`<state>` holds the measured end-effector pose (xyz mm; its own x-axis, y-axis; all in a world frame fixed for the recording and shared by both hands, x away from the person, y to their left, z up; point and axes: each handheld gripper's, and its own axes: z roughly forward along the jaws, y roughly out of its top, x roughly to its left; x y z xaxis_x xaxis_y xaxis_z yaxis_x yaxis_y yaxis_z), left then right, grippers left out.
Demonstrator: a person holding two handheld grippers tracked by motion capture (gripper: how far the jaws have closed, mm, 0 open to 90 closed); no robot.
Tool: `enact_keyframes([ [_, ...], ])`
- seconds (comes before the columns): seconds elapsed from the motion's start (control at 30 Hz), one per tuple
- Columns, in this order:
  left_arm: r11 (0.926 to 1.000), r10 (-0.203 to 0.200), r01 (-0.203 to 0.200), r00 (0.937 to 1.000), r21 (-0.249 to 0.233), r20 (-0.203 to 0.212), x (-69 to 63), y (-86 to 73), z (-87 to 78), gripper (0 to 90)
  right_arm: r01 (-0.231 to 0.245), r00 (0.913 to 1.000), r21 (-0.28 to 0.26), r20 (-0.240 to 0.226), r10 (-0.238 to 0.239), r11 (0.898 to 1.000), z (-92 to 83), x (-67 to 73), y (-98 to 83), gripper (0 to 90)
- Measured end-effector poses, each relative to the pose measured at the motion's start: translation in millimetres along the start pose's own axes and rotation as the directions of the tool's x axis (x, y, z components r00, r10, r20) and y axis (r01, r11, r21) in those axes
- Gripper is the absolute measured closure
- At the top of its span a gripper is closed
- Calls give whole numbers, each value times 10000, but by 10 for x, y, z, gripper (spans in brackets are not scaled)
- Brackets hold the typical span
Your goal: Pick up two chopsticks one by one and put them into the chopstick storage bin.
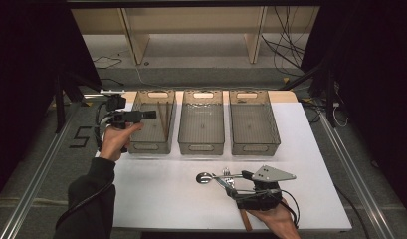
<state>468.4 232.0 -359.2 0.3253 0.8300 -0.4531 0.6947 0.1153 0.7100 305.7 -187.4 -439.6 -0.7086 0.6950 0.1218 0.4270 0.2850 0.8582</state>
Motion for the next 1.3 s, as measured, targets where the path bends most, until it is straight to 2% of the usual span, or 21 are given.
enact_keyframes([
  [0.1, 9993, 361, -360, 9991, -21, 220, -69, -117, -70, 217, -18, 10000, 47, 60, 18, 10000, 0, -23, -11, 224],
  [0.17, 9978, 655, -658, 9970, 73, 402, -115, -203, -93, 216, -76, 9999, 93, 108, 75, 9999, 4, -40, -19, 224],
  [0.27, 9958, 886, -902, 9933, 183, 746, -184, -336, -103, 216, -54, 9999, 118, 149, 53, 9999, 10, -70, -30, 226],
  [0.47, 9863, 1497, -1565, 9819, 516, 1159, -313, -622, -38, 216, -152, 9995, 204, 263, 147, 9997, 7, -130, -54, 228],
  [0.6, 9798, 1750, -1880, 9712, 686, 1614, -383, -788, 26, 216, -195, 9995, 248, 260, 189, 9995, 12, -149, -68, 229],
  [0.87, 9471, 2652, -2907, 9476, 1363, 1783, -584, -1004, 247, 213, -253, 9994, 231, 261, 247, 9994, 5, -160, -87, 229],
  [0.9, 9413, 2797, -3065, 9428, 1412, 1814, -602, -1026, 272, 213, -283, 9993, 225, 266, 277, 9993, 2, -163, -90, 229],
  [0.93, 9404, 2798, -3073, 9425, 1453, 1826, -622, -1048, 292, 211, -269, 9992, 219, 291, 263, 9994, -1, -167, -94, 229],
  [1.0, 9345, 2899, -3202, 9381, 1555, 1893, -643, -1082, 325, 210, -296, 9991, 208, 296, 290, 9993, -8, -170, -104, 229],
  [1.13, 9295, 3019, -3338, 9330, 1571, 1959, -695, -1150, 386, 206, -348, 9989, 153, 335, 343, 9993, -20, -180, -115, 229],
  [1.3, 9156, 3328, -3678, 9200, 1626, 2071, -754, -1204, 446, 202, -373, 9988, 53, 334, 371, 9993, -29, -192, -128, 229],
])
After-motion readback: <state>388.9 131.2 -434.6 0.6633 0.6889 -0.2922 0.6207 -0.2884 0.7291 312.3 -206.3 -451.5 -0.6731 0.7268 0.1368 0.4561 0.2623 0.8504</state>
